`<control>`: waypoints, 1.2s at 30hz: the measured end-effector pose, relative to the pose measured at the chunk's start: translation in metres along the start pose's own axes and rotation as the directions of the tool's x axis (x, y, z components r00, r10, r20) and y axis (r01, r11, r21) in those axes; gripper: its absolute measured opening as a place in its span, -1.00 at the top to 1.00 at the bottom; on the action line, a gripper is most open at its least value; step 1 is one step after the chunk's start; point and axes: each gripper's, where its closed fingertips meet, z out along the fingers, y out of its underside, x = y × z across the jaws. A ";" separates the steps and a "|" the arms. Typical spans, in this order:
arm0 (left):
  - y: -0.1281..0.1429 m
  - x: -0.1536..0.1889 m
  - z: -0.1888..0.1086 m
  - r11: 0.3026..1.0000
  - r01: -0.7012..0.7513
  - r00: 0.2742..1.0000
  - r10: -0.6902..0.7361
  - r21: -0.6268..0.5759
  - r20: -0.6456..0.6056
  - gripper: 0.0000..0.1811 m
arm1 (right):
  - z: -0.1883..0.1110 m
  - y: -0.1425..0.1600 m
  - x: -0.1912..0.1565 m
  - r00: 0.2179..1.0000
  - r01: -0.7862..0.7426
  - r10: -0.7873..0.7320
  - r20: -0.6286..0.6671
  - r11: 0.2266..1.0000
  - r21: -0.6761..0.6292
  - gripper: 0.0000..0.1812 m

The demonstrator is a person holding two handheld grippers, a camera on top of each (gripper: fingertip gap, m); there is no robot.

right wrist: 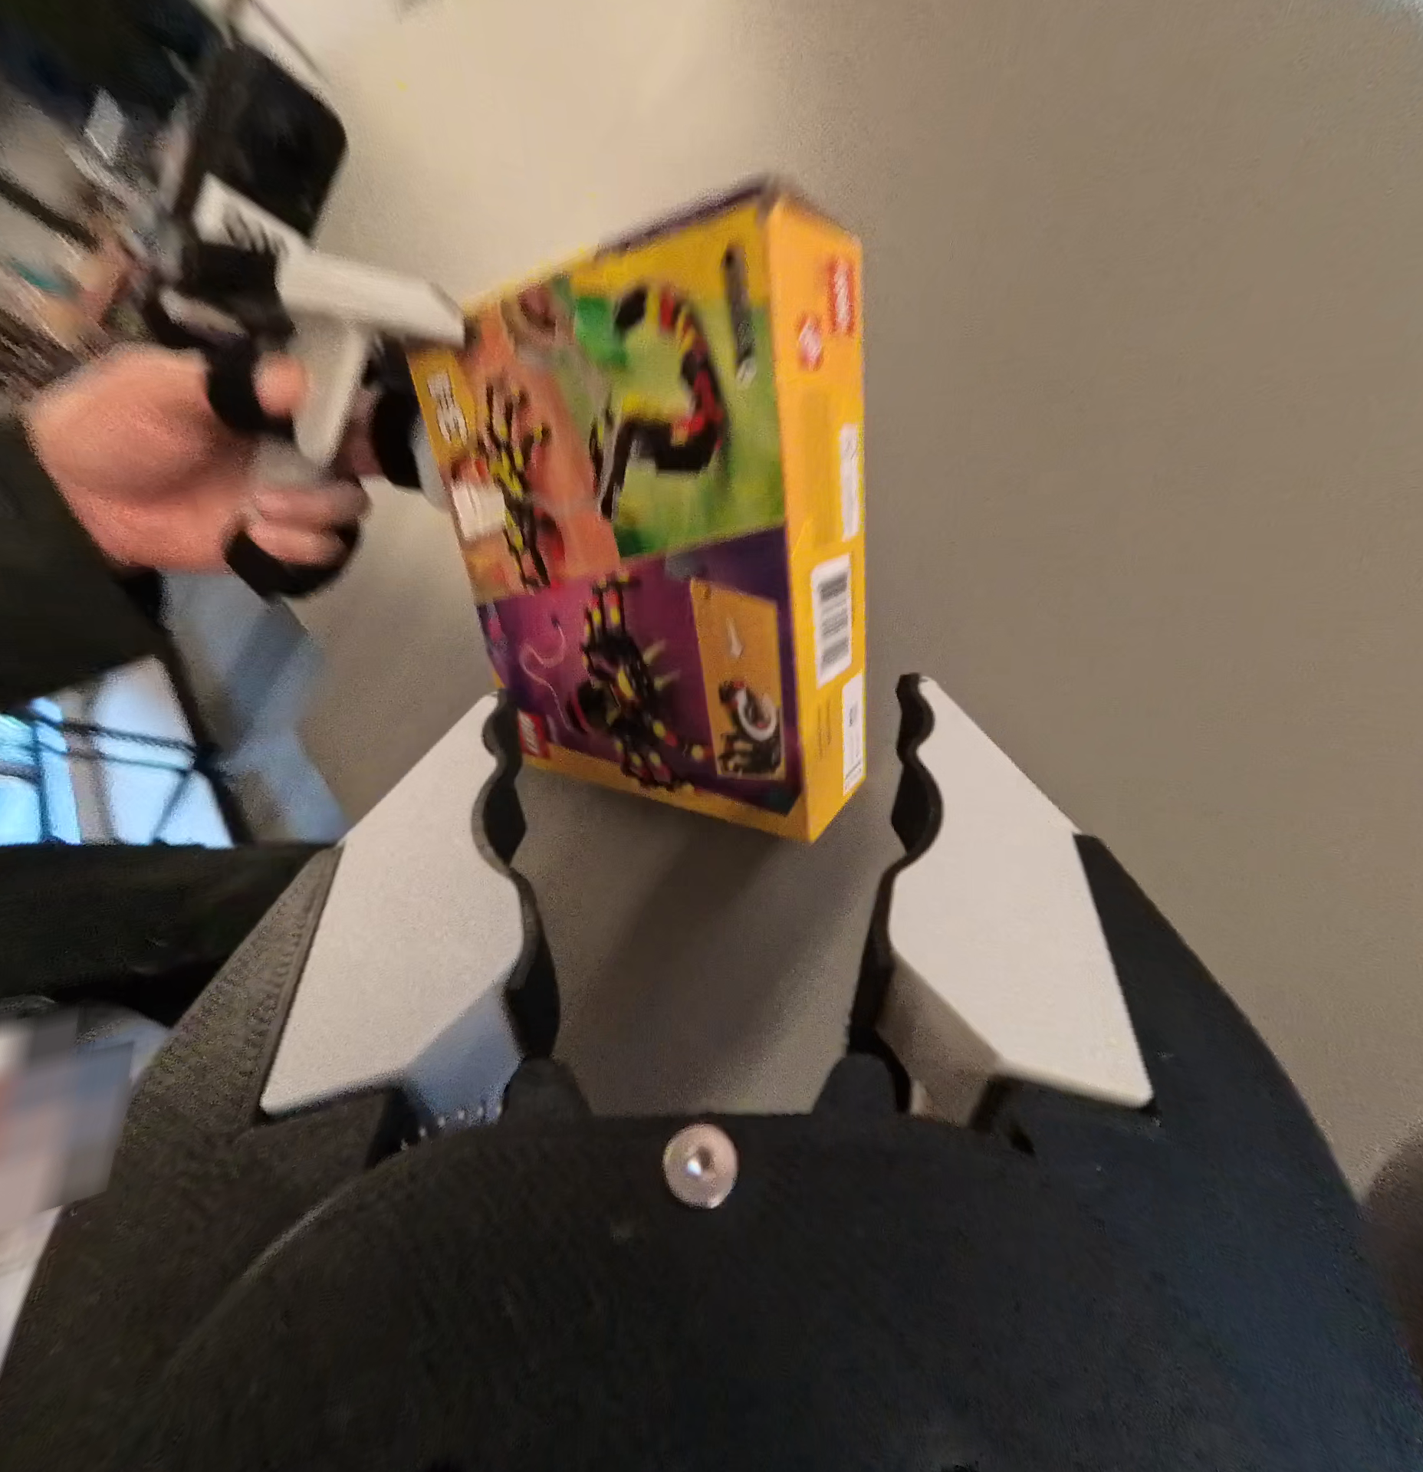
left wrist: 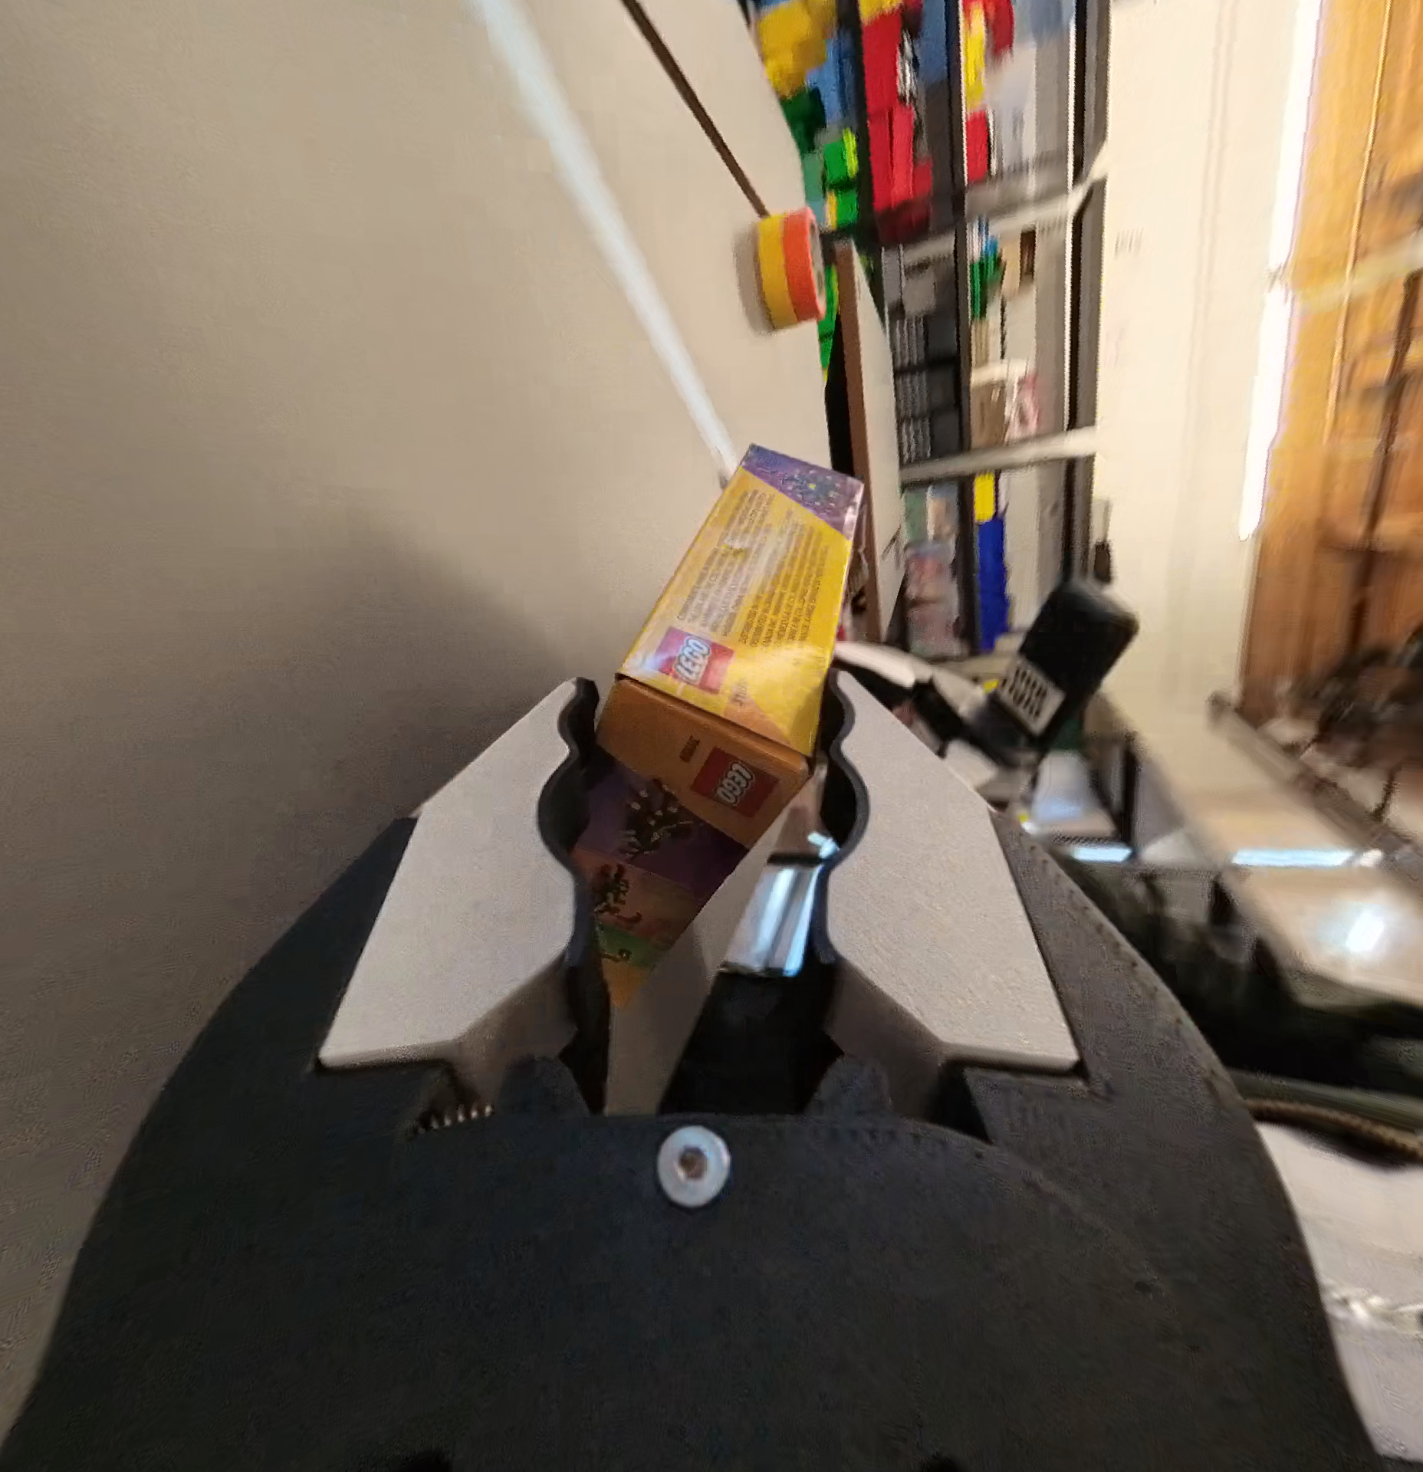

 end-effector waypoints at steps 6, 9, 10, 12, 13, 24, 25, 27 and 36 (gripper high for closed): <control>0.025 -0.022 -0.007 0.975 0.201 0.980 -0.201 0.091 -0.010 0.40 | 0.027 0.041 -0.008 0.990 0.097 -0.106 -0.090 0.990 -0.102 -0.09; 0.038 -0.023 -0.003 0.971 0.221 0.975 -0.221 0.088 -0.012 0.41 | 0.033 0.047 -0.003 0.987 0.112 -0.125 -0.098 0.986 -0.123 -0.09; 0.041 -0.023 -0.002 0.972 0.219 0.976 -0.219 0.083 -0.006 0.41 | 0.035 0.052 -0.002 0.988 0.115 -0.128 -0.089 0.983 -0.145 -0.07; 0.042 -0.028 -0.003 0.969 0.225 0.974 -0.227 0.099 0.014 0.41 | 0.037 0.052 -0.001 0.991 0.117 -0.124 -0.052 0.987 -0.113 -0.06; 0.043 -0.030 -0.004 0.969 0.226 0.973 -0.229 0.096 0.021 0.42 | 0.037 0.052 -0.001 0.991 0.127 -0.131 -0.038 0.987 -0.097 -0.05; 0.053 -0.026 -0.007 0.983 0.181 0.983 -0.182 0.033 0.034 0.42 | 0.034 0.057 -0.002 0.995 0.100 -0.102 -0.017 0.991 -0.088 -0.06; 0.053 -0.023 -0.006 0.986 0.165 0.986 -0.165 0.024 0.033 0.42 | 0.032 0.056 0.000 0.993 0.106 -0.110 -0.040 0.990 -0.098 -0.10; 0.053 -0.018 -0.005 0.991 0.134 0.990 -0.134 0.008 0.041 0.42 | 0.023 0.046 0.009 0.971 0.166 -0.179 -0.158 0.982 -0.094 -0.24; 0.061 -0.008 0.000 0.995 0.094 0.995 -0.092 -0.042 0.039 0.43 | 0.038 0.002 -0.025 0.921 0.318 -0.314 -0.231 0.948 -0.019 -0.66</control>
